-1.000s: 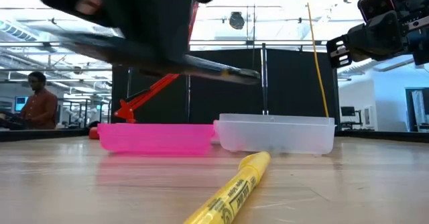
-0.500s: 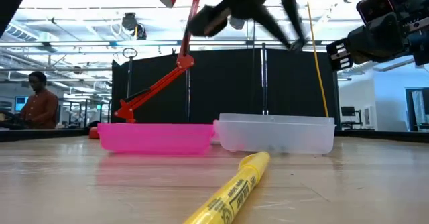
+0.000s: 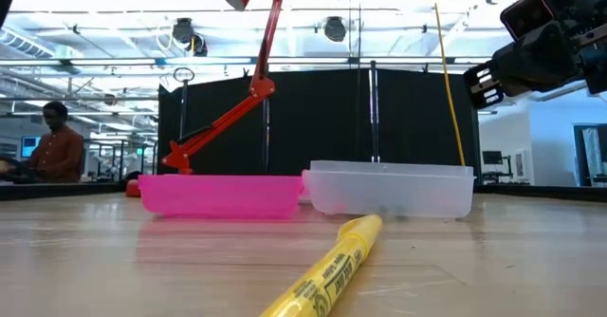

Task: Pick & place school supplies into a supply box
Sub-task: Put the black pen in the pink box

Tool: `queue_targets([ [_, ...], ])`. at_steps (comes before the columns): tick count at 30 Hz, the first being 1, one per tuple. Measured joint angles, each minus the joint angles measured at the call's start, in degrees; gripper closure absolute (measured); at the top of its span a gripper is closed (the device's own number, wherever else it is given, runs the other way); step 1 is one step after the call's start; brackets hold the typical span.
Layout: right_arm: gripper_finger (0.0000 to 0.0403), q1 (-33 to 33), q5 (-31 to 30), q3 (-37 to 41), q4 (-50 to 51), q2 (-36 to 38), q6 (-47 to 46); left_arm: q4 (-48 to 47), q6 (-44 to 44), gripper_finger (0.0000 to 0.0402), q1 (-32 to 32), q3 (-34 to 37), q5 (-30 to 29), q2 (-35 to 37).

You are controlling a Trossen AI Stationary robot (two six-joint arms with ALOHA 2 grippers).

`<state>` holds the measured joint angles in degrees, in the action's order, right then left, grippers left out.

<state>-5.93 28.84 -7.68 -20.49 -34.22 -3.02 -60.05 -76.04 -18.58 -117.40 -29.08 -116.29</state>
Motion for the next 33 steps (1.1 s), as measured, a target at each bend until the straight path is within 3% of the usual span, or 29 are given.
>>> queue_targets([
  [4, 0.0403, 0.02, 0.06, 0.00, -0.08, 0.00, 0.05, -8.01, -9.58, 0.0368, -1.31, -0.02, -1.43, 4.33],
  [10, 0.0403, 0.02, 0.07, 0.02, -1.35, 0.06, 0.10, -12.89, -23.05, 0.0368, 2.55, 0.09, 10.86, 3.94],
  [18, 0.0403, 0.04, 0.00, 0.02, -2.03, 0.04, 0.24, -1.93, -18.56, 0.0368, 7.24, 0.02, 20.53, -1.07],
  [33, 0.0403, 0.04, -0.02, 0.02, -1.91, 0.13, 0.23, 3.63, -12.91, 0.0368, 11.04, 0.00, 31.01, -10.85],
])
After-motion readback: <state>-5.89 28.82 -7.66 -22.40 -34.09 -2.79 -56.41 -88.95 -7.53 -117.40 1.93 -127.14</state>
